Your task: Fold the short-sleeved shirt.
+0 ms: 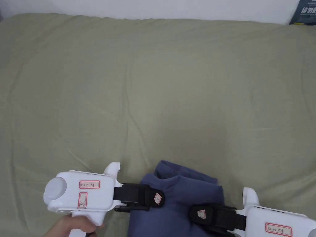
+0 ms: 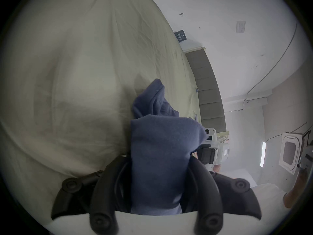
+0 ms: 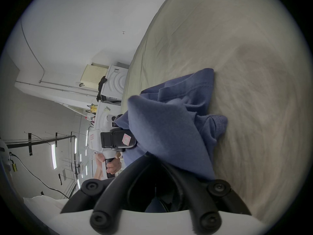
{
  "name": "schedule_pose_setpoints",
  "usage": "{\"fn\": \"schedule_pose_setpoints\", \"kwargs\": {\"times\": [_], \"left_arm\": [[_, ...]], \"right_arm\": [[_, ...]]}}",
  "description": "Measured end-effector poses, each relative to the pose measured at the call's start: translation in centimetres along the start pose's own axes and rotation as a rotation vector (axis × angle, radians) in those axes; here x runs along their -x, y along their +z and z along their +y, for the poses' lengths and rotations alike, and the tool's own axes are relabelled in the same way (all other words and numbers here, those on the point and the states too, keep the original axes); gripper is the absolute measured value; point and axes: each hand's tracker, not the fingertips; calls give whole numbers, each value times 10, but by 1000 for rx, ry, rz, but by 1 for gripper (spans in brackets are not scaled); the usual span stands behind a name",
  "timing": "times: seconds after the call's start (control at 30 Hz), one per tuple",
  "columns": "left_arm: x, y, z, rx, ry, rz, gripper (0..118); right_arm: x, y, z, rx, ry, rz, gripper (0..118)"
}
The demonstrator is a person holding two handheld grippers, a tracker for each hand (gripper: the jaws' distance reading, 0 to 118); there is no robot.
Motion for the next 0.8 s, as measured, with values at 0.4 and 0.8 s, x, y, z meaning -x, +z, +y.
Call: {"fn": "schedule_pose_setpoints", "kwargs": {"times": [0.4, 0.8], "left_arm": [[-9, 108, 17, -90, -66, 155, 39], [61, 318, 107, -121, 37, 471, 39]], "right_arm": [[89, 49, -4, -216, 296, -235, 1], [103, 77, -1, -322, 298, -329, 1]]}}
